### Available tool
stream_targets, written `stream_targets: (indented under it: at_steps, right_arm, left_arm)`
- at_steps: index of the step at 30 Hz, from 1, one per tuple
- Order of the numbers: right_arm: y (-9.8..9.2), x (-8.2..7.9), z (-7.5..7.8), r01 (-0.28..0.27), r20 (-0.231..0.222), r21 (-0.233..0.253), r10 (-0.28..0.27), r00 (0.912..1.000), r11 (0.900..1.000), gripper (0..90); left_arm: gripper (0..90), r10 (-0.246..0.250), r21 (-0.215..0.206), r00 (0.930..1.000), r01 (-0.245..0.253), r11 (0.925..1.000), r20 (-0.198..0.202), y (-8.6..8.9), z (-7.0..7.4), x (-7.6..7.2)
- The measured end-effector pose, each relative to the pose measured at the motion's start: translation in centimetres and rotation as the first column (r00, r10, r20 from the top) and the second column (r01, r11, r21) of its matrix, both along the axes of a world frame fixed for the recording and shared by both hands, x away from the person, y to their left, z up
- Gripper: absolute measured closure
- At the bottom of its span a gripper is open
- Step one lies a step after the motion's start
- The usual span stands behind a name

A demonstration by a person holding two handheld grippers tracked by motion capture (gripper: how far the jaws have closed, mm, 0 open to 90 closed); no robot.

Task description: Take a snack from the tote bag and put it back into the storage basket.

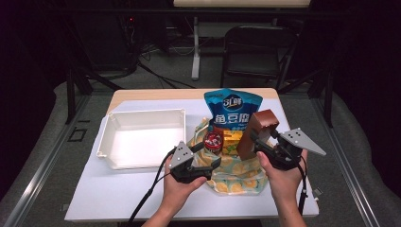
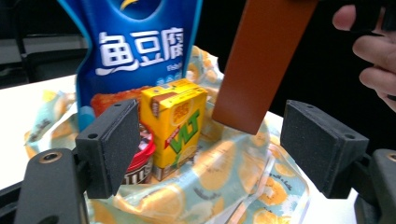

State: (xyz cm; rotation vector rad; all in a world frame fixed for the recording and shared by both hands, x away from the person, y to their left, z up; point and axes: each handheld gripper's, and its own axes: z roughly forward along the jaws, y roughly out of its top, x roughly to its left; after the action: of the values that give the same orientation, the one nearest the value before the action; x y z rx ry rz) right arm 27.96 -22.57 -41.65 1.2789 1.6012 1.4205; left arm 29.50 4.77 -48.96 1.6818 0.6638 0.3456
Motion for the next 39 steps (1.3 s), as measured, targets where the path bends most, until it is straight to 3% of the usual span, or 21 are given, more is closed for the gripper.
stream_targets:
  at_steps: [6, 9, 16, 18, 19, 20, 23, 29, 30, 39]
  right_arm:
    - [0.7, -0.3, 0.2, -0.035, -0.006, 0.010, 0.036, 0.9993, 0.999, 37.9]
    - [1.2, -0.4, 0.2, -0.054, -0.007, 0.015, 0.054, 0.9985, 0.998, 37.8]
    - [2.8, -0.8, 0.3, -0.106, -0.014, 0.010, 0.106, 0.9942, 0.994, 37.9]
    - [3.3, -0.8, 0.3, -0.118, -0.009, 0.008, 0.118, 0.9930, 0.993, 37.8]
    - [3.5, -0.9, 0.3, -0.126, -0.014, 0.009, 0.126, 0.9919, 0.992, 37.8]
    - [3.7, -0.9, 0.2, -0.130, -0.015, 0.015, 0.130, 0.9914, 0.991, 37.8]
    - [4.1, -1.0, 0.2, -0.148, -0.024, 0.021, 0.149, 0.9886, 0.989, 37.8]
    - [5.2, -1.4, 0.3, -0.181, -0.028, 0.020, 0.182, 0.9829, 0.983, 37.8]
    - [5.4, -1.4, 0.3, -0.185, -0.026, 0.021, 0.186, 0.9823, 0.982, 37.8]
    - [6.4, -1.8, 0.4, -0.220, -0.043, 0.026, 0.221, 0.9744, 0.975, 37.8]
  left_arm:
    - [15.5, -0.004, 0.012, 0.9997, 0.004, 0.9999, -0.025, -0.8, 0.1, 0.1]
    - [15.2, -0.031, 0.022, 0.9989, 0.032, 0.9992, -0.036, -1.1, 0.1, 0.1]
    - [13.0, -0.043, 0.051, 0.9988, 0.045, 0.9977, -0.025, -1.9, -0.1, -0.2]
    - [13.5, -0.045, 0.051, 0.9987, 0.046, 0.9976, -0.026, -1.9, -0.2, -0.1]
    - [13.3, -0.021, 0.054, 0.9996, 0.021, 0.9983, -0.017, -2.0, -0.2, -0.2]
    - [13.6, -0.043, 0.052, 0.9988, 0.044, 0.9977, -0.024, -1.9, -0.2, -0.1]
    - [14.4, -0.047, 0.050, 0.9986, 0.049, 0.9975, -0.024, -1.9, -0.2, -0.1]
    - [16.1, -0.049, 0.055, 0.9985, 0.050, 0.9972, -0.024, -2.0, -0.5, -0.1]
    - [16.8, -0.030, 0.058, 0.9994, 0.031, 0.9978, -0.018, -2.1, -0.5, -0.1]
    - [18.7, -0.046, 0.077, 0.9988, 0.047, 0.9959, -0.013, -2.1, -0.8, -0.1]
